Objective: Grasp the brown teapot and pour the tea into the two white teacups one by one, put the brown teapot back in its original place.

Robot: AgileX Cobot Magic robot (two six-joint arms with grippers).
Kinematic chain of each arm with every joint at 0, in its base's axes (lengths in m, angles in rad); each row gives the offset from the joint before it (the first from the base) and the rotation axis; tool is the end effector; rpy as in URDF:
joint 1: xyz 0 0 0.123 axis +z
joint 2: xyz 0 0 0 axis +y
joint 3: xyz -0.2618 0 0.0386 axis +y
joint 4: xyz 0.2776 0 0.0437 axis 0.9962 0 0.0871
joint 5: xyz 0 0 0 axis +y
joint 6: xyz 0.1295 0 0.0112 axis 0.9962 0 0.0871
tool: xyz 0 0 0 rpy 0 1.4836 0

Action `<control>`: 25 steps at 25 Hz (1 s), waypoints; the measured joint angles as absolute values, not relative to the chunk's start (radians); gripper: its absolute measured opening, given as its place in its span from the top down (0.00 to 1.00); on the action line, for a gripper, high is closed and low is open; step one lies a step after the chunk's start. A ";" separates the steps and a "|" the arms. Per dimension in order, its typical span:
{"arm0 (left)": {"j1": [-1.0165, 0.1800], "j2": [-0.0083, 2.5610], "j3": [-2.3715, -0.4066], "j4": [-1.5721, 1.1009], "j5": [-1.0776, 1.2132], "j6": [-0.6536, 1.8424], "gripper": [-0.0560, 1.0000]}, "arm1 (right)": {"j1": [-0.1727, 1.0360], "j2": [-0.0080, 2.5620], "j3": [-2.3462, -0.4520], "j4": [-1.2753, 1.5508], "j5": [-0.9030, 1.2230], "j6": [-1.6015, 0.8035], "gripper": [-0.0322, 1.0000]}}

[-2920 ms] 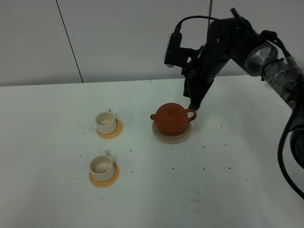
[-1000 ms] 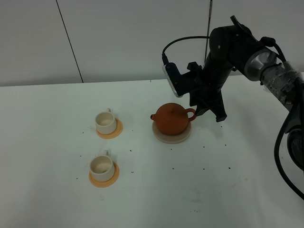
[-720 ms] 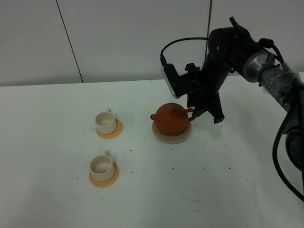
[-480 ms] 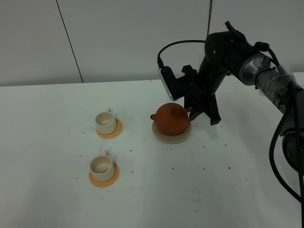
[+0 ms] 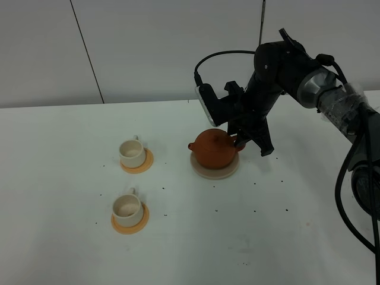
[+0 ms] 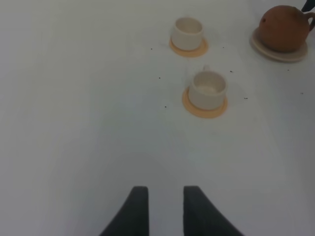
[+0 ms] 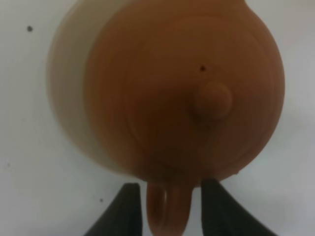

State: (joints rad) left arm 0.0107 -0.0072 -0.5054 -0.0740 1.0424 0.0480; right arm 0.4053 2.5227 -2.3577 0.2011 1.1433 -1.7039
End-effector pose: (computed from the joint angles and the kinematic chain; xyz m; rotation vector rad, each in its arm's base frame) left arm 0.0757 -0.0075 0.2784 0.0407 2.0112 -0.0507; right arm 0.5065 0.2430 0.1212 -2.3516 1.4154 -0.0763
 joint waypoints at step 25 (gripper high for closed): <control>0.011 -0.007 -0.505 -0.074 1.042 0.049 0.72 | 0.404 2.543 -2.358 0.164 1.139 -1.703 0.71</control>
State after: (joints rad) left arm 0.0107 -0.0072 -0.5054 -0.0740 1.0424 0.0490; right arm 0.4044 2.5426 -2.3577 0.1643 1.1386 -1.7030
